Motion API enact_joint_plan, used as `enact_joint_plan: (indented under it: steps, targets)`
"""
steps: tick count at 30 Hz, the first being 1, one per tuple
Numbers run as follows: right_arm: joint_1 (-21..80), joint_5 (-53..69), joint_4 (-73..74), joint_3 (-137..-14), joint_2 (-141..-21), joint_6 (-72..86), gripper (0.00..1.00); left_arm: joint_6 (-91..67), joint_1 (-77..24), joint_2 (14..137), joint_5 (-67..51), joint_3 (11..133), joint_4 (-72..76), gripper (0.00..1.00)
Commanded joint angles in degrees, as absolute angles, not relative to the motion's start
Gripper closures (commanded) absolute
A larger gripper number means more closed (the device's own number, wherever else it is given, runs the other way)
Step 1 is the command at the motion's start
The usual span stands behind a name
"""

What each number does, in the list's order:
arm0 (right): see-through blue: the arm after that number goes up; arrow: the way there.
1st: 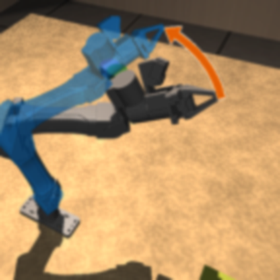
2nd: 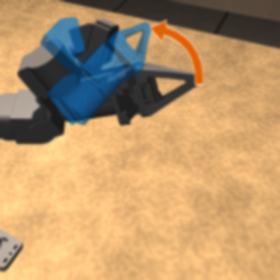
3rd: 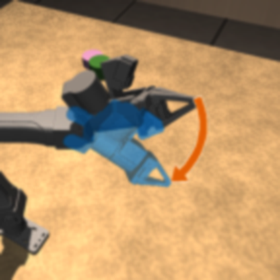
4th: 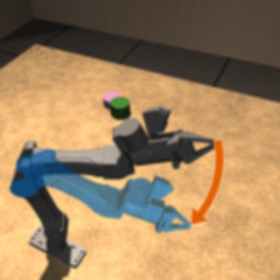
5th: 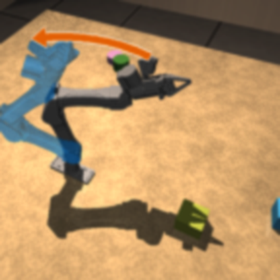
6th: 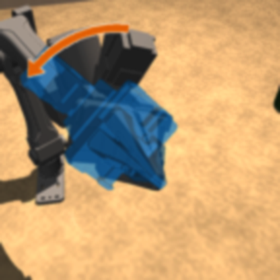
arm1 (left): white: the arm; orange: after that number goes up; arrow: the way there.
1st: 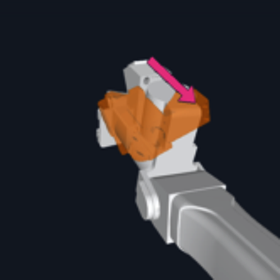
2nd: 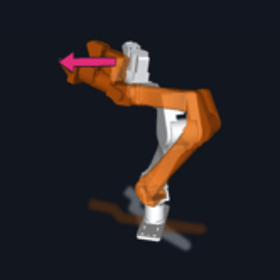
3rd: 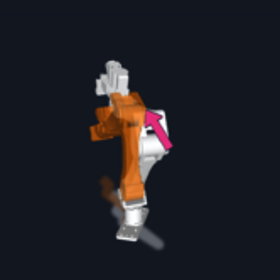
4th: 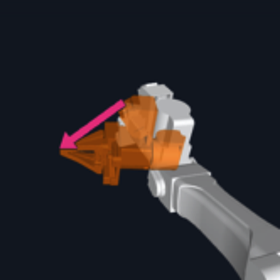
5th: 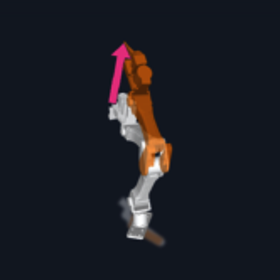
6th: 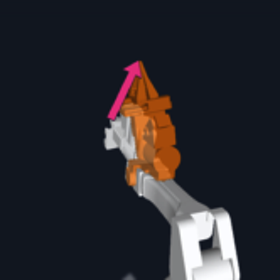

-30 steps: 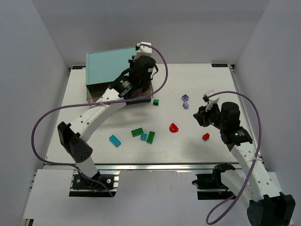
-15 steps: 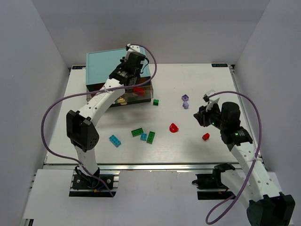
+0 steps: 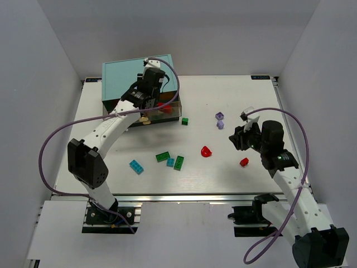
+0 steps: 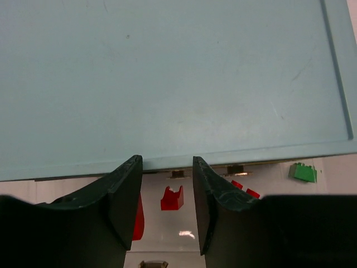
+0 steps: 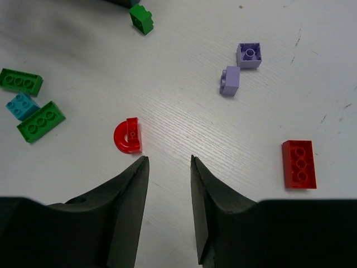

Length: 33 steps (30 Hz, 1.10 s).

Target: Sort the legos into containers by color

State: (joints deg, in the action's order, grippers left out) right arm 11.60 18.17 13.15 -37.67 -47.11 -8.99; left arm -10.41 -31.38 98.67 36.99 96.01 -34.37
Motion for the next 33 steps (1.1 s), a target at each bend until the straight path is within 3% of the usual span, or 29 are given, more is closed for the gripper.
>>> enact_joint_plan:
  steps: [1,7,11,16,19,21,24,27,33]
  targets:
    - [11.2,18.5,11.0,-37.7,-47.4,-8.8,0.58,-11.2,-31.4,94.1,34.0,94.4,-36.1,0.48]
    - [10.6,19.0,11.0,-37.4,-47.1,-10.1,0.56,-10.5,-32.5,85.6,27.1,88.4,-33.2,0.44]
    - [10.5,21.1,11.7,-37.3,-47.3,-13.5,0.37,-8.4,-32.5,71.5,9.8,76.9,-24.2,0.25]
    - [10.5,19.6,12.7,-37.5,-49.9,-18.5,0.19,-8.0,-32.5,58.8,-10.0,57.9,-13.9,0.19]
    - [10.4,18.6,13.4,-37.4,-51.9,-20.5,0.19,-8.0,-32.5,54.3,-15.4,50.4,-9.4,0.18]
    - [10.4,16.8,13.9,-38.0,-53.6,-21.2,0.21,-8.0,-32.5,52.7,-15.7,47.6,-6.9,0.18]
    - [10.3,12.0,13.4,-38.8,-55.6,-21.4,0.32,-8.3,-32.5,51.8,-14.0,46.7,-7.6,0.18]
    - [10.0,4.6,11.2,-39.5,-58.9,-22.3,0.33,-7.8,-32.5,51.2,-13.1,46.5,-8.7,0.18]
    - [7.6,-3.4,10.5,-44.7,-74.5,-24.4,0.13,-7.3,-32.5,46.1,-10.2,45.3,-8.6,0.17]
